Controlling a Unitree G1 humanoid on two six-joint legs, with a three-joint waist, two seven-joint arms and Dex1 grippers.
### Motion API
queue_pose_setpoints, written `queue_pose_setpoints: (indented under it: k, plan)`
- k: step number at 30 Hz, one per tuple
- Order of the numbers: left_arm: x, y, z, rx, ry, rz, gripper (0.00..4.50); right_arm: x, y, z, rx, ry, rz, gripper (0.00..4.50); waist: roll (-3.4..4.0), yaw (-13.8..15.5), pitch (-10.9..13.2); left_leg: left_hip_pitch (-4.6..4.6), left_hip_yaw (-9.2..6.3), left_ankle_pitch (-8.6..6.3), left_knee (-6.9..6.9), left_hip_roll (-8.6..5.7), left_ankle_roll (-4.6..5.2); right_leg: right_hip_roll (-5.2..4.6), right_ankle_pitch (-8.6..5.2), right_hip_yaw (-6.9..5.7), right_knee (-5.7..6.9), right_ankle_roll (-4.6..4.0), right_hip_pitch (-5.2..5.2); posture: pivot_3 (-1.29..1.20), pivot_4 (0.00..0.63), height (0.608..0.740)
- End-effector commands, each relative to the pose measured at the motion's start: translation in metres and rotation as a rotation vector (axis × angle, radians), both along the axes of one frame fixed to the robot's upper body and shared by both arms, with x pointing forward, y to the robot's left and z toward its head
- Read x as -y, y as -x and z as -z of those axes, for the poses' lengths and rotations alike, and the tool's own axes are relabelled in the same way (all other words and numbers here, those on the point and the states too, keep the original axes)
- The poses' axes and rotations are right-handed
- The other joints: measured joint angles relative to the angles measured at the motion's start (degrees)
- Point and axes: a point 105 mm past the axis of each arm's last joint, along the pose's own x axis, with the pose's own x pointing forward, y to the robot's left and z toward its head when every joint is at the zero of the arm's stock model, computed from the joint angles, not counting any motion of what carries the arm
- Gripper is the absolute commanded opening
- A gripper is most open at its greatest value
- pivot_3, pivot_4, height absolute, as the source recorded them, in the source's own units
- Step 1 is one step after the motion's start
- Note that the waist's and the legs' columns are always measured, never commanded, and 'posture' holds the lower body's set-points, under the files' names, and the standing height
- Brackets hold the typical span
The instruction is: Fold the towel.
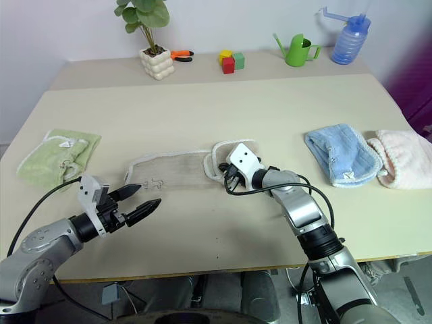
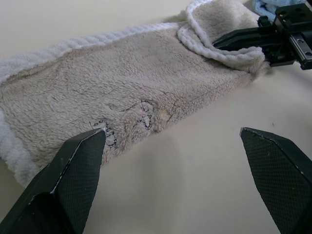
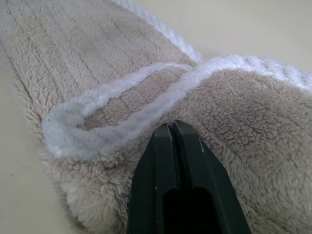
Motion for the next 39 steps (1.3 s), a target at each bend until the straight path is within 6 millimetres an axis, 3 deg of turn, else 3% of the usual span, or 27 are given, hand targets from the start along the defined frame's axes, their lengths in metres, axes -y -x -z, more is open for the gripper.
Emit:
queue_pose_setpoints:
  k: [1, 2, 4, 6, 15, 24, 28, 33, 39]
  plan:
    - [-0.001, 0.001, -0.012, 0.045, -0.009, 0.002, 4.50, -0.002, 0.002, 0.000, 0.005, -0.012, -0.008, 0.04, 0.00, 0.00, 0.00, 0.00, 0.00, 0.00, 0.00, 0.00, 0.00, 0.00, 0.00, 0.00, 0.00, 0.00, 0.00, 0.00, 0.150, 0.732]
    - [-0.001, 0.001, -0.012, 0.045, -0.009, 0.002, 4.50, -0.002, 0.002, 0.000, 0.005, -0.012, -0.008, 0.04, 0.00, 0.00, 0.00, 0.00, 0.00, 0.00, 0.00, 0.00, 0.00, 0.00, 0.00, 0.00, 0.00, 0.00, 0.00, 0.00, 0.150, 0.732]
    - [-0.009, 0.006, -0.004, -0.096, 0.343, -0.211, 4.50, 0.009, 0.007, -0.057, 0.222, -0.010, -0.084, 0.53, 0.13, 0.02, 0.06, -0.01, 0.00, 0.00, 0.00, -0.01, 0.01, -0.01, 0.00, 0.00, -0.02, 0.00, 0.00, 0.00, 0.150, 0.732]
    - [-0.017, 0.010, -0.001, -0.170, 0.523, -0.328, 4.50, 0.012, 0.015, -0.081, 0.327, 0.015, -0.137, 0.53, 0.05, 0.09, 0.09, -0.02, 0.02, -0.02, 0.03, -0.09, 0.03, -0.10, -0.01, 0.06, -0.07, 0.04, -0.01, 0.00, 0.150, 0.732]
    - [-0.016, 0.002, -0.020, -0.153, 0.516, -0.313, 4.50, 0.015, 0.016, -0.079, 0.332, 0.028, -0.137, 0.53, -0.20, 0.97, -0.04, 0.17, -0.01, -0.04, 0.03, 0.14, -0.09, 0.17, -0.02, 0.02, -0.06, -0.04, 0.22, 0.00, 0.150, 0.732]
    - [-0.013, 0.003, -0.020, -0.171, 0.544, -0.314, 4.50, 0.017, 0.017, -0.080, 0.326, 0.021, -0.136, 0.53, -0.20, 1.29, -0.04, 0.17, -0.01, -0.05, 0.03, 0.14, -0.10, 0.17, -0.02, 0.03, -0.07, -0.05, 0.21, 0.00, 0.150, 0.732]
    - [-0.012, 0.009, -0.016, -0.224, 0.616, -0.326, 4.50, 0.013, 0.020, -0.085, 0.316, -0.007, -0.165, 1.74, -0.20, 1.30, -0.04, 0.17, -0.01, -0.05, 0.03, 0.14, -0.10, 0.17, -0.03, 0.04, -0.07, -0.05, 0.21, 0.00, 0.150, 0.732]
    - [-0.009, 0.015, -0.006, -0.282, 0.653, -0.373, 4.50, 0.012, 0.019, -0.083, 0.332, 0.008, -0.163, 4.33, -0.20, 1.31, -0.04, 0.17, -0.01, -0.06, 0.03, 0.15, -0.09, 0.17, -0.08, 0.04, -0.08, -0.15, 0.21, 0.00, 0.150, 0.732]
    - [-0.019, 0.011, 0.018, -0.394, 0.748, -0.573, 4.50, 0.006, 0.021, -0.081, 0.345, 0.006, -0.175, 4.47, -0.20, 1.40, -0.04, 0.17, -0.01, -0.05, 0.03, 0.15, -0.09, 0.16, -0.09, 0.04, -0.11, -0.16, 0.23, 0.00, 0.150, 0.732]
